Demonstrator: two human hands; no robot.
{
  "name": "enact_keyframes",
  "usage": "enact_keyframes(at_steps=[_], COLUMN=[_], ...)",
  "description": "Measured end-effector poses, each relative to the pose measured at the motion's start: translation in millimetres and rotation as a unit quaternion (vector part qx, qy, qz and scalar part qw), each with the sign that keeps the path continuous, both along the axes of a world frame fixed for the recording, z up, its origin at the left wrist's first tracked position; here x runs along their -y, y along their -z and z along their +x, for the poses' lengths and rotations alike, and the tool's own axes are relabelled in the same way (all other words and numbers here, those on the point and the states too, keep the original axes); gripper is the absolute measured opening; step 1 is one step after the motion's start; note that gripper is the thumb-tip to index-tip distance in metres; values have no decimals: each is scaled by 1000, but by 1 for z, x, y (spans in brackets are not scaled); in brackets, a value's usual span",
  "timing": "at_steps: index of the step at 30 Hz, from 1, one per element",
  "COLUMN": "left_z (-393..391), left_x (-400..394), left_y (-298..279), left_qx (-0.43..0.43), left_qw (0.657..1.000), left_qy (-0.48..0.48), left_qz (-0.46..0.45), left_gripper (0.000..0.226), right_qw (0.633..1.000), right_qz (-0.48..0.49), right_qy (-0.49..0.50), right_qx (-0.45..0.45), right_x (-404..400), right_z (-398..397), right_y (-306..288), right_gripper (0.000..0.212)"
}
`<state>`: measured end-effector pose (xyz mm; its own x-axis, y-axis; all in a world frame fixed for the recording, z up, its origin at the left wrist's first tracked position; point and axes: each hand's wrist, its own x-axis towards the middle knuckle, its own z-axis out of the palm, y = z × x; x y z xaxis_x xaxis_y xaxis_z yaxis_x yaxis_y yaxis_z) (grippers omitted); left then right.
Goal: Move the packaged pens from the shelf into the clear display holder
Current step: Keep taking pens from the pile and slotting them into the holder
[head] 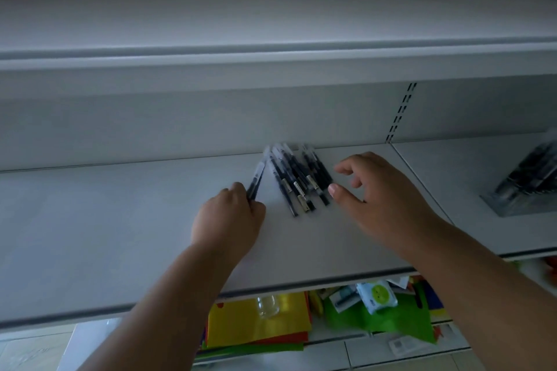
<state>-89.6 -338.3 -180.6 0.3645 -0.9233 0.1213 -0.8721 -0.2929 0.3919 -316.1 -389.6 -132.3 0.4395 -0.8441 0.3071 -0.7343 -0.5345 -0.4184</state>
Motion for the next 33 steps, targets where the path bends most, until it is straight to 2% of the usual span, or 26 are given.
enact_keyframes(at_steps=[2,4,7,11,13,18,20,23,27,31,33], left_z=[-2,-7,-10,-5,-4,-6,-10,-20,-44,-88,-115], left_x=[-10,-22,-40,-55,-59,-63,-64,-60,-48,-34,-25], left_y=[1,2,4,0,-2,-7,-12,-17,-17,-17,-15], left_qx=[-96,-200,-304,-373,-446,-523,-549,-569,-581,-586,-584], left_qw=[992,967,927,901,867,833,818,806,800,799,804], left_qy=[0,18,59,80,88,57,40,24,34,61,59], left_qz=[-83,-154,-209,-207,-204,-173,-165,-159,-143,-117,-96], left_gripper=[16,15,17,11,10,10,21,36,24,16,19], right_qw=[1000,1000,998,990,986,977,980,976,950,932,918], right_qz=[10,18,54,82,85,118,140,198,248,204,176], right_qy=[7,11,39,69,80,105,101,86,77,105,122], right_qx=[7,4,-17,-87,-119,-139,-97,29,173,281,333], right_x=[6,17,34,49,53,57,53,33,1,-21,-32], right_z=[5,15,35,53,59,62,55,37,4,-49,-79], right_y=[5,13,23,35,38,33,27,15,-1,-17,-23], right_gripper=[29,29,29,29,28,24,23,17,12,7,25])
